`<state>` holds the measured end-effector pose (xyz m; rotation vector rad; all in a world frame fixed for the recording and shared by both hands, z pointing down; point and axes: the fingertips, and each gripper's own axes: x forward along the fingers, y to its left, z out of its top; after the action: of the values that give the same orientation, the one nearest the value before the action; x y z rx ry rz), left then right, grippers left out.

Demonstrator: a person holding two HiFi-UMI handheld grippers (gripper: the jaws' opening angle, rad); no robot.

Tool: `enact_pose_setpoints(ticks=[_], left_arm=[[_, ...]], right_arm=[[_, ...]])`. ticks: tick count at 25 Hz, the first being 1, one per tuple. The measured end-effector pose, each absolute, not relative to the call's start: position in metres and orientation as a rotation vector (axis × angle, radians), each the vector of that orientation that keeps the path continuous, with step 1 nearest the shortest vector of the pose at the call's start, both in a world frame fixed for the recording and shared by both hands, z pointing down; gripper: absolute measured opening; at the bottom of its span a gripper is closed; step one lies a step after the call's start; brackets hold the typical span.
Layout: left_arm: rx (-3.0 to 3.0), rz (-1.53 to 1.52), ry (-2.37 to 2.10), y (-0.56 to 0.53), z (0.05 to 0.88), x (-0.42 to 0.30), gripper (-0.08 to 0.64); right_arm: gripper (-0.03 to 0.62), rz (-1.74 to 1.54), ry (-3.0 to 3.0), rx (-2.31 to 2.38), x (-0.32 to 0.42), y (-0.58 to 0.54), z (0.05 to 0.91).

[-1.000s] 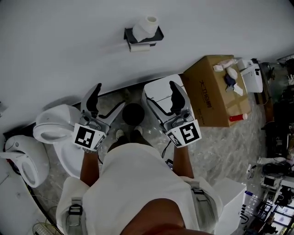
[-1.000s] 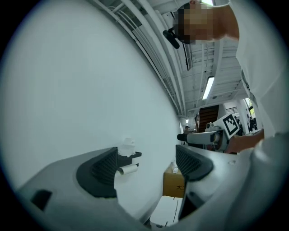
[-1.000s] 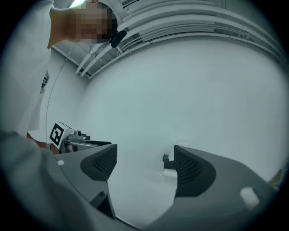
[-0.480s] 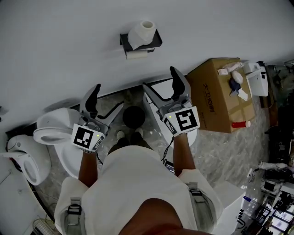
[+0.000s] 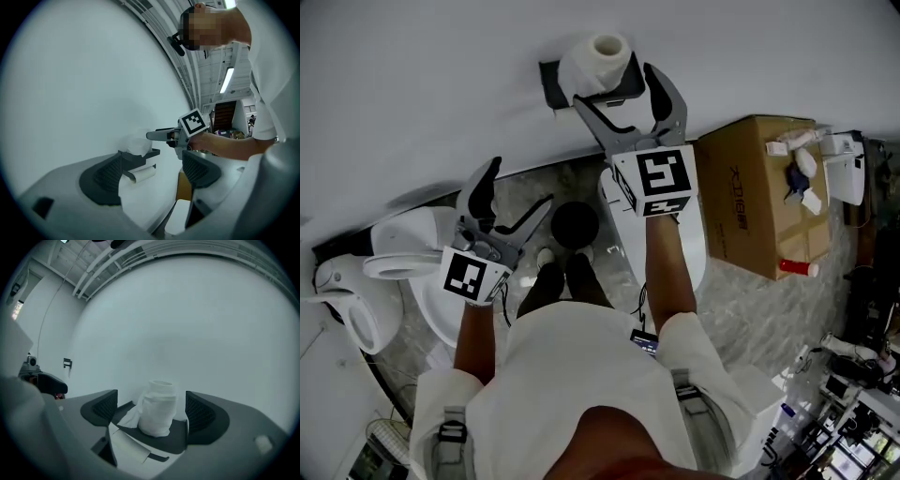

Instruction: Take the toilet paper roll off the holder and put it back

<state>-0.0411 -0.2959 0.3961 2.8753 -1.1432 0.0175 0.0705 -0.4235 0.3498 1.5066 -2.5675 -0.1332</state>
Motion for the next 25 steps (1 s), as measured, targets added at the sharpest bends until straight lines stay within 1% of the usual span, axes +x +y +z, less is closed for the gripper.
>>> enact_pose_setpoints(ticks=[6,12,14,16,25], left_arm=[[2.904,0.004,-1.132,-0.334,0.400,-0.025,0.390],[2.901,0.011,-1.143,-0.356,0.402,-0.012,0.390],[2.888,0.010,-1.137,-0.357,0.404,-0.011,0.390],[2.879,0.003,-1.135,-0.356,0.404,-0.011,0.390],[2.881,-0.015,-1.168,-0.345,0.392,-0.025,0.390]], right_arm=[[0.449,-0.120,-2.544,1.466,0.061,-0.468,0.363],[0.448,-0.103,-2.491,1.422,0.052,-0.488,0.381],[0.428,-0.124,-2.441,1.416,0.052,-0.492,0.385],[0.342,-0.143,-2.395,1.417,0.055,-0.494,0.387],[0.328,-0.146,-2.424,1.434,0.056,-0.482,0.370]])
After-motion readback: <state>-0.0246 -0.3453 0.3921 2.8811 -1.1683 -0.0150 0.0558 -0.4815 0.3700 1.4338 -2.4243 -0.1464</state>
